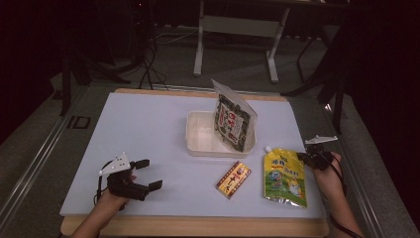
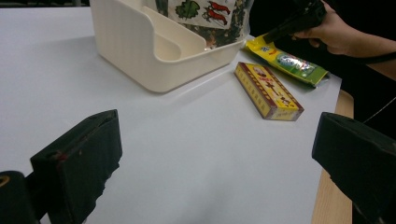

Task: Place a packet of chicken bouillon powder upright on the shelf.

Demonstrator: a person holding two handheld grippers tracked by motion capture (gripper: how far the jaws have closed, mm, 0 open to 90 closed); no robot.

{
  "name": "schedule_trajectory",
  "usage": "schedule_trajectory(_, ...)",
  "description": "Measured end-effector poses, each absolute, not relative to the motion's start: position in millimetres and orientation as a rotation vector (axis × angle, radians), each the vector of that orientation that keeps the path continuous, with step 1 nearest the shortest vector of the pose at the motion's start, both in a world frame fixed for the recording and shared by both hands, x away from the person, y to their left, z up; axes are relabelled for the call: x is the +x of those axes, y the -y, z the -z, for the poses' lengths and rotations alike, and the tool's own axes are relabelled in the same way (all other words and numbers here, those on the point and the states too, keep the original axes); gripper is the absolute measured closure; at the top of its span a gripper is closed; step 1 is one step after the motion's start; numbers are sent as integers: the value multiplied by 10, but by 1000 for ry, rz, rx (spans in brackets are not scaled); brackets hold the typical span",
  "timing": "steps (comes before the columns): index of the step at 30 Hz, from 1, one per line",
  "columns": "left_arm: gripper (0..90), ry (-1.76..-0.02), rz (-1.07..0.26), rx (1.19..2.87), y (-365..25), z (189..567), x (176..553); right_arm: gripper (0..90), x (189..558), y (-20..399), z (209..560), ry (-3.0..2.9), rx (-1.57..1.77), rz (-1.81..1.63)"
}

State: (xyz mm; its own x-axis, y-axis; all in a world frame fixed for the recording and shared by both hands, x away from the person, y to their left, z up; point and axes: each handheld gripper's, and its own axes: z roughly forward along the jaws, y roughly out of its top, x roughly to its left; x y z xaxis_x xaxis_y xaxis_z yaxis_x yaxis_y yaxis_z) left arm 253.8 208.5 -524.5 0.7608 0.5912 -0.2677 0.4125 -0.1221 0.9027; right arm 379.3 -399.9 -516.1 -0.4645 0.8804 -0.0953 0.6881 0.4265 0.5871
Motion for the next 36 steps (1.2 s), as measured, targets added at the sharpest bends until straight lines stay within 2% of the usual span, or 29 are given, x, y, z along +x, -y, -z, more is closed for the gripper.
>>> schedule_trajectory(13,17,-790,-180,1747,-2080,5246,2540,900,3497,3838,4685,-2285,1181,-860)
schedule_trajectory(25,17,-792,-180,1742,-2090,5240,2538,900,3058,3595,4116,-2249,961,-1085)
schedule_trajectory(36,17,-788,-182,1744,-2092,5237,2536,900,2738,3390,3886,-2285,817,-1192)
